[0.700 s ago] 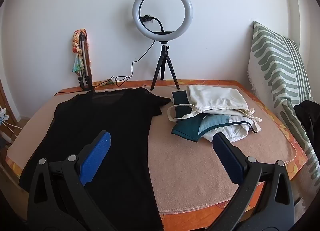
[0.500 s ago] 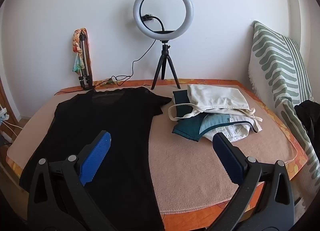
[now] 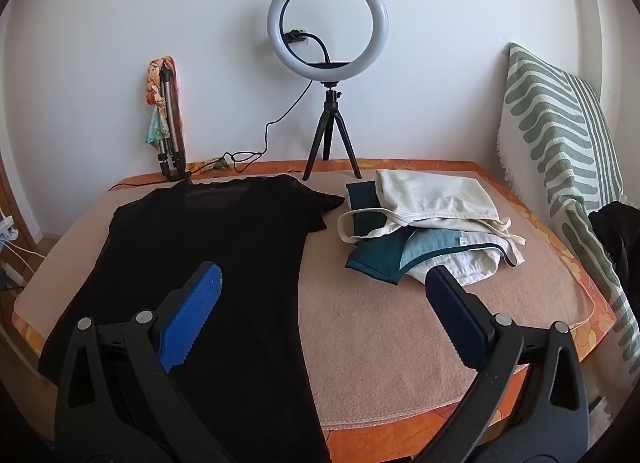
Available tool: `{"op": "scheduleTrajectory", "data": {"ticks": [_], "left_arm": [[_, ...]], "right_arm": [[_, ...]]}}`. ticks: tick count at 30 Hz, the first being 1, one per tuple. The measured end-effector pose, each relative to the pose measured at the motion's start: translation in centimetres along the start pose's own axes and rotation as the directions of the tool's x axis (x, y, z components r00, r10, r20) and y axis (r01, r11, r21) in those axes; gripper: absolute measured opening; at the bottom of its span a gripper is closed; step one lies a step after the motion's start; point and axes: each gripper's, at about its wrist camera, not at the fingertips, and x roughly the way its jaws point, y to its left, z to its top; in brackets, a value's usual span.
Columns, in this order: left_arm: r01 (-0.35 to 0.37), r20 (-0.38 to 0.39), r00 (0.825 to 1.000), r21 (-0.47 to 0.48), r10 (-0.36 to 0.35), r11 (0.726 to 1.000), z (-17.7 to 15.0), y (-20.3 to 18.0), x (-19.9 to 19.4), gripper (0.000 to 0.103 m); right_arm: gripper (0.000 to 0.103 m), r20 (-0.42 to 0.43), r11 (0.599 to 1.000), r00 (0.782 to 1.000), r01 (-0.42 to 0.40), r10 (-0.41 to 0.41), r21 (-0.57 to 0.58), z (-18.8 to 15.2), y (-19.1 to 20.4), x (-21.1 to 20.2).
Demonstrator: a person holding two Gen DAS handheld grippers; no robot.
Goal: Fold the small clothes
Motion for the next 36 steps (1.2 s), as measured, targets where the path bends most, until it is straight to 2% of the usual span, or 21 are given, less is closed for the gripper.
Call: {"op": "scheduleTrajectory", "data": {"ticks": [36], "left_arm": [[0.001,0.021,1.0,-0.006,0.0,1.0,0.26,0.06,-0.56,0.103]], "right_arm": [[0.103,-0.004,1.0,1.0,-0.003,0.003,0.003,-0.18,0.01,0.37]]}}
